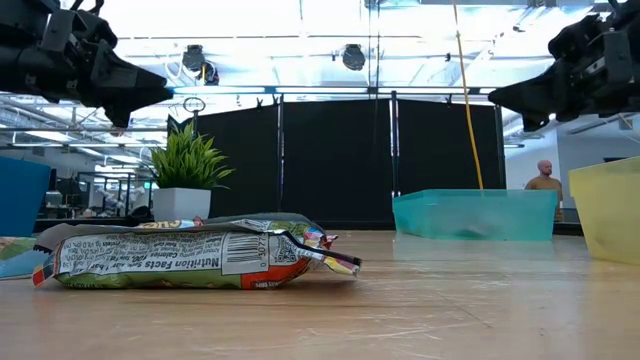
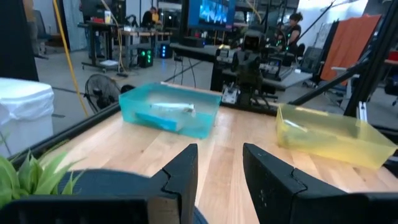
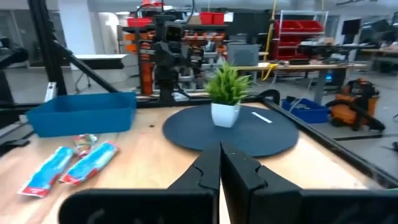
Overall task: Pick and place Granola Bars by type
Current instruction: Put the red granola bar into the blue bin
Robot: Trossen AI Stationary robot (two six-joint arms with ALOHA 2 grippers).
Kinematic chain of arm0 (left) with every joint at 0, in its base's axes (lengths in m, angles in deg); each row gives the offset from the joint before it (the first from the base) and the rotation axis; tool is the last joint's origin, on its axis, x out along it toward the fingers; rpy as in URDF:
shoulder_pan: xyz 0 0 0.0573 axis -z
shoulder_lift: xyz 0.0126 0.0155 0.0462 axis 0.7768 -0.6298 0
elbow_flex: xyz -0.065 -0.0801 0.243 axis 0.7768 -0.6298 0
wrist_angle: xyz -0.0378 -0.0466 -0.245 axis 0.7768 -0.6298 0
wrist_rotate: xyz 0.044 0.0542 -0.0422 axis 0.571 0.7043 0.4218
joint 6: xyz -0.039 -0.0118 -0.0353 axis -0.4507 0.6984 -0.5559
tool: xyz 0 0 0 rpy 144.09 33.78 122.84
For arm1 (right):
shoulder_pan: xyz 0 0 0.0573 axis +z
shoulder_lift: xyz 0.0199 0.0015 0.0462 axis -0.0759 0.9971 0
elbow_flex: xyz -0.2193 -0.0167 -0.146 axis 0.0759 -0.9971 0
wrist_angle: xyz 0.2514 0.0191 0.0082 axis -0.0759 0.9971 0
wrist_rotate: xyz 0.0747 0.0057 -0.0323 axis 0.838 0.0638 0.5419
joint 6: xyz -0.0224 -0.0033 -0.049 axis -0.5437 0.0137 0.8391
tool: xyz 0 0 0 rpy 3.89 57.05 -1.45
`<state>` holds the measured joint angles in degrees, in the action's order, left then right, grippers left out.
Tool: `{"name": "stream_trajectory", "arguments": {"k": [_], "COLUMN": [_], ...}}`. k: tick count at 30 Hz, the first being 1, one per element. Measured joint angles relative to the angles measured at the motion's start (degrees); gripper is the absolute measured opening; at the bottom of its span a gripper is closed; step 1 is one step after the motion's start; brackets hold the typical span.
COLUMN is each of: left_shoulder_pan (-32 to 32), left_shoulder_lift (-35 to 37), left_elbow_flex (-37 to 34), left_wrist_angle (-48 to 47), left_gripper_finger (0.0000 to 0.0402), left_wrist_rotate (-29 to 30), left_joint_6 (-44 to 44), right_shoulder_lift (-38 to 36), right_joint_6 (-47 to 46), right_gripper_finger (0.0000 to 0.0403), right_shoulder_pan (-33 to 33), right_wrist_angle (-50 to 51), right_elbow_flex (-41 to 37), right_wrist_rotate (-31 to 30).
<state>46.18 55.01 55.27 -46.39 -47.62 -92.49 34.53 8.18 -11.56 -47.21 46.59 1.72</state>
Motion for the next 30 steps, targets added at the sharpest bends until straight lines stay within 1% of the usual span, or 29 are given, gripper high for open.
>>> {"name": "stream_trajectory", "arguments": {"k": [4, 13, 15, 17, 19, 20, 23, 26, 28, 30], "left_shoulder_pan": [0.00, 0.00, -0.01, -0.08, -0.12, -0.11, 0.49, 2.52, 4.97, 8.27], "left_shoulder_lift": [0.01, 0.02, 0.02, -0.16, -1.38, -2.08, -6.07, -12.63, -18.51, -25.83], "left_elbow_flex": [0.00, 0.00, 0.00, 0.00, 0.04, 0.02, 0.85, 4.29, 8.24, 13.10], "left_wrist_angle": [0.32, 0.07, -1.15, -1.67, -0.88, -0.41, 3.93, 3.63, 2.19, -1.76], "left_gripper_finger": [0.0132, 0.0132, 0.0131, 0.0132, 0.0132, 0.0132, 0.0132, 0.0132, 0.0132, 0.0132], "left_wrist_rotate": [0.01, -0.02, -0.24, -2.56, -6.82, -8.55, -10.88, -10.86, -9.82, -6.80], "left_joint_6": [0.15, -0.13, -2.69, -3.64, -3.36, -4.71, -9.82, -12.16, -12.06, -10.54], "right_shoulder_lift": [0.00, 0.00, 0.00, 0.02, 0.02, 0.02, 0.02, 0.02, 0.02, 0.02], "right_joint_6": [1.38, 1.29, 1.31, 1.29, 1.31, 1.30, 1.29, 1.29, 1.30, 1.29], "right_gripper_finger": [0.0003, 0.0004, 0.0004, 0.0004, 0.0004, 0.0004, 0.0004, 0.0004, 0.0004, 0.0004], "right_shoulder_pan": [0.00, 0.00, 0.00, 0.00, 0.01, 0.02, 0.02, 0.02, 0.02, 0.02], "right_wrist_angle": [-0.17, -0.39, -0.39, -0.39, -0.39, -0.39, -0.39, -0.39, -0.39, -0.39], "right_elbow_flex": [-0.02, -0.02, -0.02, -0.02, -0.02, -0.02, -0.02, -0.02, -0.02, -0.02], "right_wrist_rotate": [-1.50, -1.50, -1.50, -1.50, -1.50, -1.50, -1.50, -1.50, -1.50, -1.50]}}
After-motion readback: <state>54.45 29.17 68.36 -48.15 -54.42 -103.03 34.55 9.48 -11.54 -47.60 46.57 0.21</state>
